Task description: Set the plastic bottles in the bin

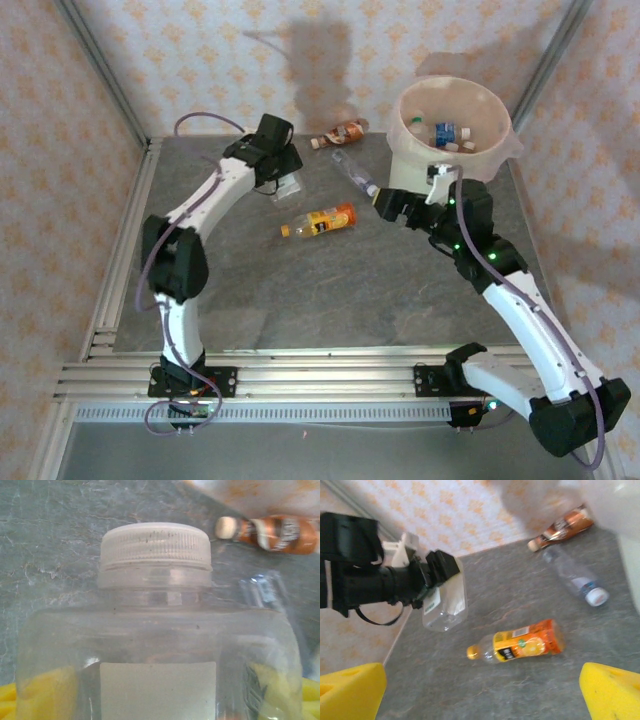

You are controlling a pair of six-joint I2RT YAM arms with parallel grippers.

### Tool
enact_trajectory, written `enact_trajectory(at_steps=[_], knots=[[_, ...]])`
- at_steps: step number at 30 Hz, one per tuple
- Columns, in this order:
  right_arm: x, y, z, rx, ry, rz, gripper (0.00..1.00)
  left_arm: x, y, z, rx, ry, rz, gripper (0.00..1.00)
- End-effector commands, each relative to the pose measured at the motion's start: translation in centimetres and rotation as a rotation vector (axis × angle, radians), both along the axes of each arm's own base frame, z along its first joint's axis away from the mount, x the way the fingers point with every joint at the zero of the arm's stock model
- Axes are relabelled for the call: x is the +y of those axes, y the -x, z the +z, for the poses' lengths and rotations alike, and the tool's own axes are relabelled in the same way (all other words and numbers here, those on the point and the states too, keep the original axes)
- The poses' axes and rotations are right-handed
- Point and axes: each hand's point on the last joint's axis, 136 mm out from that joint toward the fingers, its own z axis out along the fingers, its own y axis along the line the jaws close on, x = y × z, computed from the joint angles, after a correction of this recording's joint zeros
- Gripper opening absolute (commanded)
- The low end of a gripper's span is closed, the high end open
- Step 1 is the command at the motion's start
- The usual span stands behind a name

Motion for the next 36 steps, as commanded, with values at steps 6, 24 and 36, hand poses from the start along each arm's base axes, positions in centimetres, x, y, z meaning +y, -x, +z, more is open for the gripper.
enact_trajectory(at_steps=[6,24,36], knots=[[6.5,1.1,1.5,-0.016,-0.183,0.194,0.99,-5.8,6.4,10.3,-0.257,0.204,-0.191,0.68],[15.0,1.3,2.5,-0.123,-0.134,0.411,0.99,-9.2,10.7,15.0,-0.384,0.452,-0.29,0.7],[14.0,-2.1,0.7,-0.158,-0.109,0.2,0.67,-12.4,10.9,13.2,-0.305,0.495,-0.352,0.7]])
